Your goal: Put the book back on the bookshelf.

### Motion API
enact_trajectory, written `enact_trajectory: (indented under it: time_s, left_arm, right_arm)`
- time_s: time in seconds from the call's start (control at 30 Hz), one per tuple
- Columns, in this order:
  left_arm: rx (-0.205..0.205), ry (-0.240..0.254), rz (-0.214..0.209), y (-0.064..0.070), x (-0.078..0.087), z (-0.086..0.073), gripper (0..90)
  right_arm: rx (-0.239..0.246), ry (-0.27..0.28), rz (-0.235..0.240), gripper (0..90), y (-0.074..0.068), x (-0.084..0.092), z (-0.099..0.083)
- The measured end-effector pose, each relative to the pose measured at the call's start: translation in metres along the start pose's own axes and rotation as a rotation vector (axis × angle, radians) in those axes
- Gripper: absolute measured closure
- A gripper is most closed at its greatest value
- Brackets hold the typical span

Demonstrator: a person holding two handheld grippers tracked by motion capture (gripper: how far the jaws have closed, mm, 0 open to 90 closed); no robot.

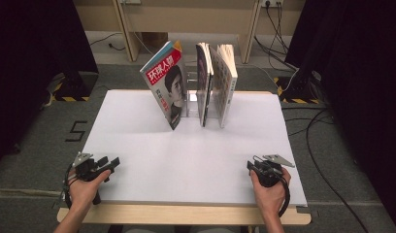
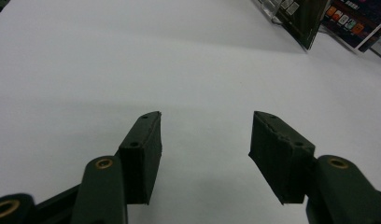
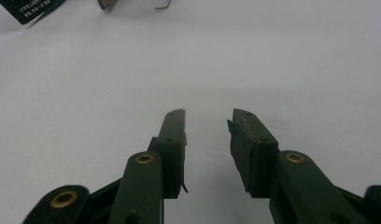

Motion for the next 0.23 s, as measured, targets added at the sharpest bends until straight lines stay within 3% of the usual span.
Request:
enact_trajectory:
  time_s: [0.23]
  left_arm:
    - [-0.007, 0.003, -0.008, -0.0001, 0.0000, -0.0023, 42.6]
  right_arm:
    - [-0.006, 0.001, 0.000, 65.3, 0.0032, -0.0018, -0.0009]
Point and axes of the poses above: each handheld gripper's, and its own axes: x roughly backward along the jaws, z roughly out of its top, y roughly to its right, the point moved 2 cm from there along -x, roughly forward along the jaws, and after that the axes turned 9 degrees about x, right-handed, at the moved point
